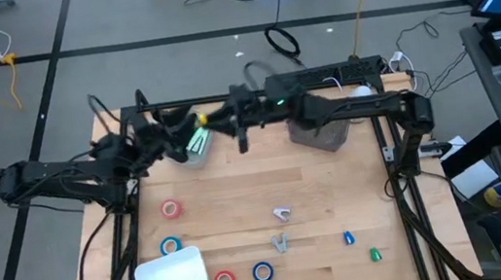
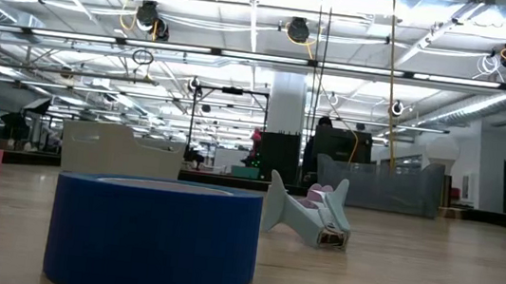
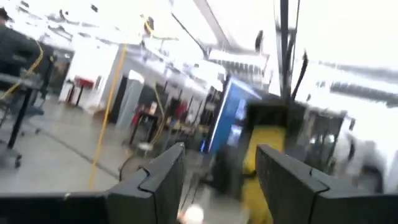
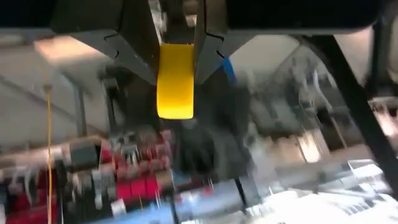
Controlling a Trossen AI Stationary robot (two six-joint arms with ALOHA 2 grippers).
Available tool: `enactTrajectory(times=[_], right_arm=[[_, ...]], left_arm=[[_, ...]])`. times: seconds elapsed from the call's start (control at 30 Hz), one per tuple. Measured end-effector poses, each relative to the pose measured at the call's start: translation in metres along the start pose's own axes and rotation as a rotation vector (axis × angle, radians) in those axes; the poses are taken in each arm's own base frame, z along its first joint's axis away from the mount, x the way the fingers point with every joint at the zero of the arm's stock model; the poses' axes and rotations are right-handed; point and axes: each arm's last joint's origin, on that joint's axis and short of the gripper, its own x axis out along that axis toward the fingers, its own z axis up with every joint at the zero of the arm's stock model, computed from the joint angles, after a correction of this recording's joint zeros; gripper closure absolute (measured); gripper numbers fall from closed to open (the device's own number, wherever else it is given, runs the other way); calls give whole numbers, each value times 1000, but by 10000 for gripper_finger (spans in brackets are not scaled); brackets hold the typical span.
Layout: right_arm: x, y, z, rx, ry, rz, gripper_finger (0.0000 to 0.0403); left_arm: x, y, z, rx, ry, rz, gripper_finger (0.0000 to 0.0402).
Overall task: Pick and place Stapler, Stapler remover, tape
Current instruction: Put the yellow stapler into the gray bin
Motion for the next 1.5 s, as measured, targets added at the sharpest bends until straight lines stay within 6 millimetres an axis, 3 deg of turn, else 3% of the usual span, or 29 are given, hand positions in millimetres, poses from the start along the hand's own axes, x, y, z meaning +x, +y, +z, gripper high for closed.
enactTrajectory(times=[0.1,0.27,0.4,0.83,1.5], right_arm=[[2,-4,-14,21,85,-29,329],[-2,0,0,0,35,-20,330],[0,-3,-8,7,72,-30,329],[-1,-3,-6,5,74,-35,330],[-2,-4,-6,-10,79,-37,330]], left_arm=[[-2,0,3,2,-4,-7,204],[-3,-1,1,16,12,-14,204],[-3,-1,0,31,21,-13,204],[-10,-3,12,9,-20,-37,204],[-11,-3,13,7,-20,-34,204]])
